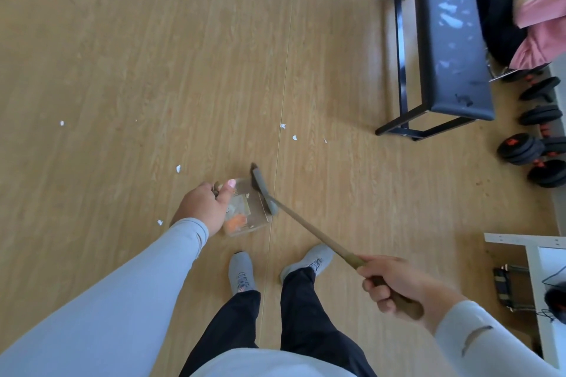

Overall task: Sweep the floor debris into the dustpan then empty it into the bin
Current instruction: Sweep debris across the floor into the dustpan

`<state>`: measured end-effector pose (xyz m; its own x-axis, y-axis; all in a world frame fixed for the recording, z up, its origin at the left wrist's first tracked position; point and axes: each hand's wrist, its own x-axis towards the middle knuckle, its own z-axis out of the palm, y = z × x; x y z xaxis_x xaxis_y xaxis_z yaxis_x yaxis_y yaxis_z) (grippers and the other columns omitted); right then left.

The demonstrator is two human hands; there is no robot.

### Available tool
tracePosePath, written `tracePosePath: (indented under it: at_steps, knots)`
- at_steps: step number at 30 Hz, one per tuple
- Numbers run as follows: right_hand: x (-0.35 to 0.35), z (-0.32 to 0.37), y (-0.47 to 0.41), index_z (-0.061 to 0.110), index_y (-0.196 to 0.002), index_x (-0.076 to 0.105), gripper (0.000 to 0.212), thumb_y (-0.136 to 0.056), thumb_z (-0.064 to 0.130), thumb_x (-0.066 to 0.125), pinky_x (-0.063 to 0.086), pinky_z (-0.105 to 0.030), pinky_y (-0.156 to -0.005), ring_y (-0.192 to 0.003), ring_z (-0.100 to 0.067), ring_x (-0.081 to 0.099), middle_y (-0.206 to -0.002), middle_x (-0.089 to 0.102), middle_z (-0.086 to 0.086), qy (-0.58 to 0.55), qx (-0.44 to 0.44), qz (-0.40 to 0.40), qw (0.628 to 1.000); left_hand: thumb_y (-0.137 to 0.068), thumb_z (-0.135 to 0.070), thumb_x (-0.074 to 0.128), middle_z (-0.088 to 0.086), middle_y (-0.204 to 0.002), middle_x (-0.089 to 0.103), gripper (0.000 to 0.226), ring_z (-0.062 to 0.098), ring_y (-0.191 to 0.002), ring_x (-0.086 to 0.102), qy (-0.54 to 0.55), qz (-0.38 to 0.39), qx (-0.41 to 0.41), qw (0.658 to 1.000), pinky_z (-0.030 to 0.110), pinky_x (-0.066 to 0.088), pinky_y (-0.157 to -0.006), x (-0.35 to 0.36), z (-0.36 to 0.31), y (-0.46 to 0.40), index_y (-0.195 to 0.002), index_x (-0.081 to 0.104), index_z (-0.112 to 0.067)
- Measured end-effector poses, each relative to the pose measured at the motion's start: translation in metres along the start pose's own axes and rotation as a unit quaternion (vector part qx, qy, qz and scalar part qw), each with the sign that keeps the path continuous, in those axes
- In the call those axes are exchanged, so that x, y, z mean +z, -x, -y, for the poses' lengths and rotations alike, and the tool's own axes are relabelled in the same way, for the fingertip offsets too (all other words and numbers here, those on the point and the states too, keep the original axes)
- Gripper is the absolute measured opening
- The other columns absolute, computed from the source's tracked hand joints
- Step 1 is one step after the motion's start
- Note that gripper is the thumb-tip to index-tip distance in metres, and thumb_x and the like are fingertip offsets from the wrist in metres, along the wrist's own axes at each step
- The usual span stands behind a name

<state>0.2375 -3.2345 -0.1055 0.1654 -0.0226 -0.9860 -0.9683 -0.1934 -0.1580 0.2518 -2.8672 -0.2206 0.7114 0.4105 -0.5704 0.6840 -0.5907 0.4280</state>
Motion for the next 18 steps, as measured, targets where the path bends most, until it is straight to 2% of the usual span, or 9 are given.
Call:
tracePosePath:
  at_steps: [2,5,8,10,14,18]
  knots:
    - [-0.004,0.004,0.004,0.018,-0.114,0.068,0.029,-0.097,0.001,0.053,0.033,-0.023,-0.035,-0.044,-0.014,0.037,-0.063,0.050,-0.009,0.007,-0.012,-0.002,1.000,-0.091,-0.082,0.030,-0.003,-0.093,0.066,0.082,0.021,-0.079,0.064,-0.002,-0.002,-0.002,1.000,0.035,0.045,-0.062,0.000,-0.001,0.000,-0.124,0.064,-0.016]
    - [0.007,0.012,-0.003,0.019,-0.107,0.067,0.026,-0.095,0.001,0.053,0.035,-0.025,-0.040,-0.045,-0.015,0.041,-0.062,0.051,-0.009,0.077,-0.043,-0.039,0.995,-0.090,-0.082,0.030,-0.007,-0.087,0.064,0.079,0.016,-0.075,0.062,0.002,-0.002,-0.004,1.000,0.034,0.046,-0.061,-0.001,-0.002,0.000,-0.119,0.065,-0.017]
    - [0.035,0.016,-0.020,0.011,-0.103,0.066,0.023,-0.089,0.003,0.049,0.035,-0.030,-0.046,-0.048,-0.020,0.043,-0.058,0.052,-0.009,0.176,-0.065,-0.068,0.980,-0.091,-0.081,0.030,-0.003,-0.098,0.068,0.079,0.023,-0.085,0.065,0.004,-0.003,0.001,1.000,0.037,0.049,-0.069,-0.003,-0.003,-0.001,-0.121,0.065,-0.017]
    - [0.053,0.011,-0.028,0.005,-0.106,0.065,0.027,-0.085,0.004,0.047,0.037,-0.029,-0.047,-0.049,-0.021,0.044,-0.053,0.053,-0.007,0.216,-0.058,-0.060,0.973,-0.093,-0.080,0.031,0.000,-0.104,0.068,0.078,0.026,-0.090,0.065,0.003,-0.004,0.004,1.000,0.038,0.049,-0.071,-0.004,-0.004,0.000,-0.123,0.064,-0.016]
    - [0.051,0.009,-0.017,0.013,-0.111,0.067,0.027,-0.089,0.005,0.052,0.035,-0.025,-0.042,-0.045,-0.016,0.041,-0.056,0.050,-0.007,0.187,-0.026,-0.009,0.982,-0.093,-0.079,0.032,0.002,-0.095,0.068,0.073,0.025,-0.083,0.065,0.003,0.003,-0.004,1.000,0.040,0.053,-0.072,-0.004,-0.004,0.001,-0.110,0.063,-0.016]
    - [0.007,0.016,0.009,0.018,-0.118,0.070,0.033,-0.093,0.001,0.058,0.031,-0.023,-0.039,-0.046,-0.015,0.039,-0.065,0.052,-0.010,0.109,-0.006,-0.003,0.994,-0.092,-0.080,0.031,0.003,-0.102,0.069,0.077,0.027,-0.088,0.066,0.010,0.013,-0.014,1.000,0.038,0.051,-0.071,-0.005,-0.002,0.005,-0.122,0.063,-0.016]
